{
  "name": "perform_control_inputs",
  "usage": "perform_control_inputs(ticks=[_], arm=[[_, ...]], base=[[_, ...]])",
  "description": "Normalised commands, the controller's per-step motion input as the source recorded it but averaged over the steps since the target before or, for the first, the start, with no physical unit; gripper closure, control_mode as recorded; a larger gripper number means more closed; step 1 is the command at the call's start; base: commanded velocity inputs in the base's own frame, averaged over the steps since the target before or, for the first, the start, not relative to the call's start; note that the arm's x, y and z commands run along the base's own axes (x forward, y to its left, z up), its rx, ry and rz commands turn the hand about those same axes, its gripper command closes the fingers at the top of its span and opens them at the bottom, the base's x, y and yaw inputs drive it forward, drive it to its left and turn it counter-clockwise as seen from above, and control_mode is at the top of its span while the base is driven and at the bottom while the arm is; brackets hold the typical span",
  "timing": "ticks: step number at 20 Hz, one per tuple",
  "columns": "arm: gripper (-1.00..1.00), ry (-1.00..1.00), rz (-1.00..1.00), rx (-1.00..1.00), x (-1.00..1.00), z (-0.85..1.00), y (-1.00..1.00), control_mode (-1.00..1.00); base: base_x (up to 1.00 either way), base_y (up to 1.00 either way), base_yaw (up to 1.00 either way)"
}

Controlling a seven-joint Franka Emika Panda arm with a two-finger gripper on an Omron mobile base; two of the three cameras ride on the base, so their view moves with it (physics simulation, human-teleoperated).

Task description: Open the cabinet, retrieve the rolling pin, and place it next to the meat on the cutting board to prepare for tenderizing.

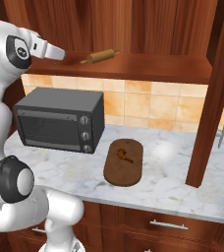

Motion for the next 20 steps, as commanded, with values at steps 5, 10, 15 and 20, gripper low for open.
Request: perform_control_inputs(ticks=[5, 10, 15, 20], arm=[[-1.00, 0.03, 0.00, 0.00, 0.42, -0.08, 0.00, -1.00], [-1.00, 0.00, 0.00, 0.00, 0.27, -0.12, -0.05, -1.00], [-1.00, 0.00, 0.00, 0.00, 0.28, -0.07, -0.15, -1.00], [-1.00, 0.00, 0.00, 0.00, 0.26, -0.13, -0.22, -1.00]], base=[[0.00, 0.00, 0.00], [0.00, 0.00, 0.00], [0.00, 0.00, 0.00], [0.00, 0.00, 0.00]])
